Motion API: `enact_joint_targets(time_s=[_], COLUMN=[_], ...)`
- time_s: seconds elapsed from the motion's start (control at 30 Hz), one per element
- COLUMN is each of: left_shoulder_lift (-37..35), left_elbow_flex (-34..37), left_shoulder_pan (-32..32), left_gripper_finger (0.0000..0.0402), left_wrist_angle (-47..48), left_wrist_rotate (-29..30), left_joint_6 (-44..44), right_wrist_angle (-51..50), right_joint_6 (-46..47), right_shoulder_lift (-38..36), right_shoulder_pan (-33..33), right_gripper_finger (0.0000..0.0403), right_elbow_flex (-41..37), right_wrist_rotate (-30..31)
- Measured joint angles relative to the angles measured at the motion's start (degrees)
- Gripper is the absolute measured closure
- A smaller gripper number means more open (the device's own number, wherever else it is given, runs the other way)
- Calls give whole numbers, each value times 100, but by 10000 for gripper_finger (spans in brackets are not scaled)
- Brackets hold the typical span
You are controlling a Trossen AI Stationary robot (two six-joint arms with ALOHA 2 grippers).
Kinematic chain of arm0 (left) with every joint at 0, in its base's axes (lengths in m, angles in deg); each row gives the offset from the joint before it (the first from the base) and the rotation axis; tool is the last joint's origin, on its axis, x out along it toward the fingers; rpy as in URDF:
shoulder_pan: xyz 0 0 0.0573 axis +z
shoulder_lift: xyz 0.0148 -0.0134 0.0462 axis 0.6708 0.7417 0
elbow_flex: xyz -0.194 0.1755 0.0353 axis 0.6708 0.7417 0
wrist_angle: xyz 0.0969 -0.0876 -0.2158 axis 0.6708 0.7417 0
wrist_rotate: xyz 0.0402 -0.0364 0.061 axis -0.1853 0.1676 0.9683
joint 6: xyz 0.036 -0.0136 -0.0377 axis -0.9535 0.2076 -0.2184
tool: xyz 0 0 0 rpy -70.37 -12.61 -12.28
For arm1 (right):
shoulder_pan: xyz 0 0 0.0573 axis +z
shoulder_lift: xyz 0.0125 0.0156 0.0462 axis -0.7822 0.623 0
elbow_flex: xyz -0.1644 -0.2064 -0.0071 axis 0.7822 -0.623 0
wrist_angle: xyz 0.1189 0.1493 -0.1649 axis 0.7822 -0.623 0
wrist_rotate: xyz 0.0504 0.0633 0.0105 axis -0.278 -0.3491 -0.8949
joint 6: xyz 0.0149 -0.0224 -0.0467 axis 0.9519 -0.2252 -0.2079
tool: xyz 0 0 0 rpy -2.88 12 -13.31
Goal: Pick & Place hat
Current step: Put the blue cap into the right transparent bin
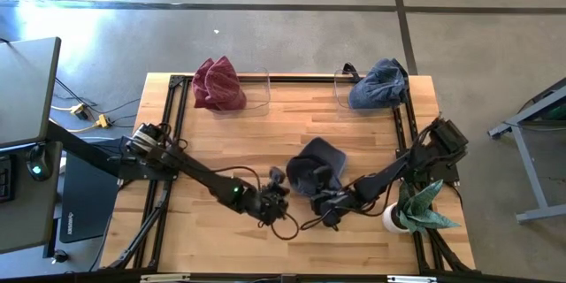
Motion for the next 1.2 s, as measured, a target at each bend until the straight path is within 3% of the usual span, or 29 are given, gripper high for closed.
enact_joint_targets(time_s=[0.2,0.27,0.37,0.6,0.73,0.87,1.03,1.2], left_shoulder_lift=[-6,-6,-2,155,510,783,1050,1032], left_elbow_flex=[18,18,18,-2,-7,-35,-26,-37], left_shoulder_pan=[210,368,550,755,667,541,460,467], left_gripper_finger=[391,374,327,168,119,121,162,221], left_wrist_angle=[-708,-710,-798,-1118,-1463,-1773,-1973,-2095], left_wrist_rotate=[-1515,-2233,-2809,-2920,-2170,-1628,-1127,-1467], left_joint_6=[-759,-1133,-1379,-1250,-703,-276,229,614], right_wrist_angle=[-107,-111,-162,-324,-292,-293,-286,-276], right_joint_6=[115,146,198,330,373,524,527,550], right_shoulder_lift=[-335,-365,-385,-405,-420,-421,-504,-587], right_shoulder_pan=[6,6,2,72,66,66,66,66], right_gripper_finger=[398,394,396,396,399,397,398,398], right_elbow_flex=[0,0,0,0,-2,-2,-2,-2], right_wrist_rotate=[-671,-727,-706,-510,-418,-352,-337,-329])
